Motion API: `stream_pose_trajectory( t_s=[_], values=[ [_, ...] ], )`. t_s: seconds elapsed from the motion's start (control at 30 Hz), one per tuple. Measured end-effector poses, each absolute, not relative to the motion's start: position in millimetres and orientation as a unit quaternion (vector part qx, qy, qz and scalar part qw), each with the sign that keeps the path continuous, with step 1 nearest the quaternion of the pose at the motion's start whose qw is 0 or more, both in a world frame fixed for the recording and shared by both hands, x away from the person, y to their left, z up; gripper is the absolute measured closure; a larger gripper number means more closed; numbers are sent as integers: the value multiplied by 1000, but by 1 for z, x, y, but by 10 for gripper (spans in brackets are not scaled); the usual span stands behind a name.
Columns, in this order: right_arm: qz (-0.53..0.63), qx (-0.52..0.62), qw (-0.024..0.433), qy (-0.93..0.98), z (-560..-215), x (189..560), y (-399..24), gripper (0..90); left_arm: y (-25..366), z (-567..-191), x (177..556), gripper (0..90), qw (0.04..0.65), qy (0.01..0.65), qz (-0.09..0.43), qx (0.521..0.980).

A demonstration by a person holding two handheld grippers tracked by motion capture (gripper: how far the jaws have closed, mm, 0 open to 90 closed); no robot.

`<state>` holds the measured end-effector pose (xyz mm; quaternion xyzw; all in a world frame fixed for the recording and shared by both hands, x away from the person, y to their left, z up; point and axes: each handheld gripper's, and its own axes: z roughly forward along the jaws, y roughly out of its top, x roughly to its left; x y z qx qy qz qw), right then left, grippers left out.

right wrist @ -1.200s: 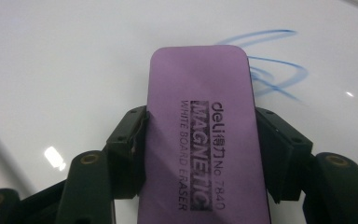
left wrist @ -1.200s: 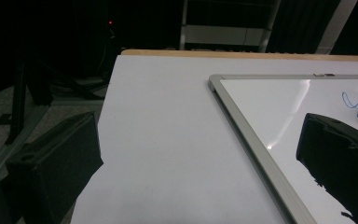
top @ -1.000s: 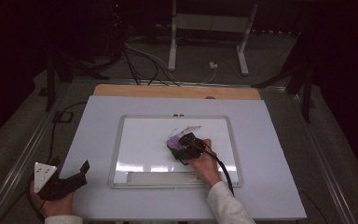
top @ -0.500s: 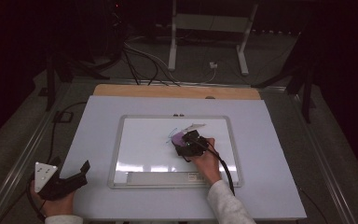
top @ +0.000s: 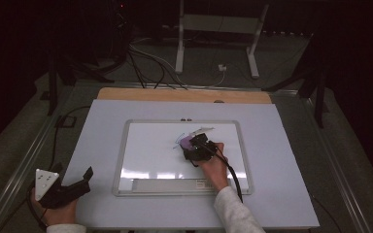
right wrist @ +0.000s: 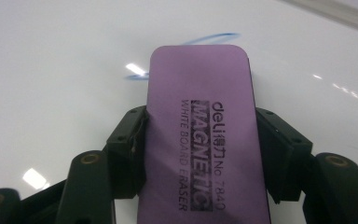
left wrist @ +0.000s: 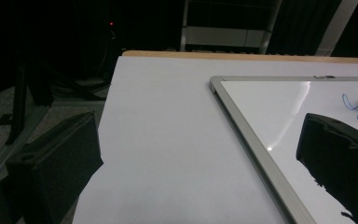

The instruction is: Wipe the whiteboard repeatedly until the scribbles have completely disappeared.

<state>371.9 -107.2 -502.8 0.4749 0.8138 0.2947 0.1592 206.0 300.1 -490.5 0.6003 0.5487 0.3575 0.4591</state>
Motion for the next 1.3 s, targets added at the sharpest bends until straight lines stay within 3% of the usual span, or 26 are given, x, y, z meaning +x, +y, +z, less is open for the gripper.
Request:
stream_pose_trajectory(
  t_s=[0.57, 1.0, 1.3],
  values=[
    [270, 557, 193, 761, -503, 389, -146, 406, 300, -491, 206, 6, 459, 551, 357, 598],
    [305, 450, 146, 827, -504, 374, -90, 405, 301, -491, 206, 6, 460, 551, 357, 598],
    [315, 409, 128, 847, -504, 368, -76, 405, 301, -491, 206, 6, 460, 551, 356, 598]
  ],
)
